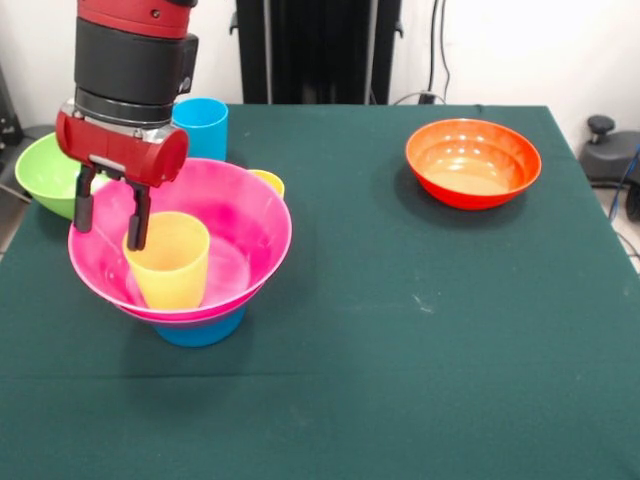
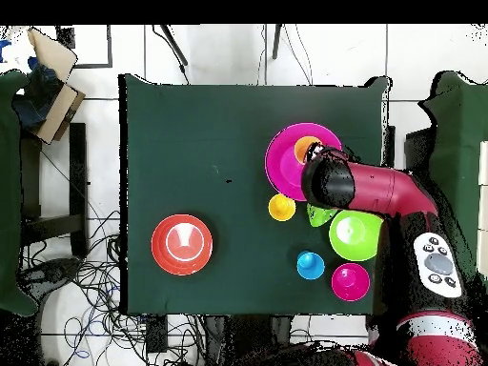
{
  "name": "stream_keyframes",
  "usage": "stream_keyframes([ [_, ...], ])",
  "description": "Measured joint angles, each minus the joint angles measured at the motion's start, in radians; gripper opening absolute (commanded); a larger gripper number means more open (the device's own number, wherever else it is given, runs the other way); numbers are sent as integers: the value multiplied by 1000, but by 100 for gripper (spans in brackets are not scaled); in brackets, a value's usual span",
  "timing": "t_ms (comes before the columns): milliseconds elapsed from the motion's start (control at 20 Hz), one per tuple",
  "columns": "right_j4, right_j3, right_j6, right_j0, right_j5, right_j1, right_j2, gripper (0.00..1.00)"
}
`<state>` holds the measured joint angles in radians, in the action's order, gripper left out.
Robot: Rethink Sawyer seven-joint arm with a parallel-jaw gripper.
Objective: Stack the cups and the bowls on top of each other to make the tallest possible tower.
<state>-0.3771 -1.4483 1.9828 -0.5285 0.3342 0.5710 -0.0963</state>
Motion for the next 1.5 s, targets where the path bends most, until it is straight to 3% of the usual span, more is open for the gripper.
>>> stream_keyframes([
  [150, 5, 0, 0, -10, 8, 9, -13, 100],
  [350, 35, 0, 0, -25, 95, 34, -31, 100],
  [400, 63, 0, 0, -28, 185, 54, -36, 100],
  [600, 108, 0, 0, -26, 348, 92, -39, 100],
  [800, 147, -5, 0, -20, 457, 136, -39, 100],
  [1500, 224, -61, 0, 57, 397, 212, -32, 100],
])
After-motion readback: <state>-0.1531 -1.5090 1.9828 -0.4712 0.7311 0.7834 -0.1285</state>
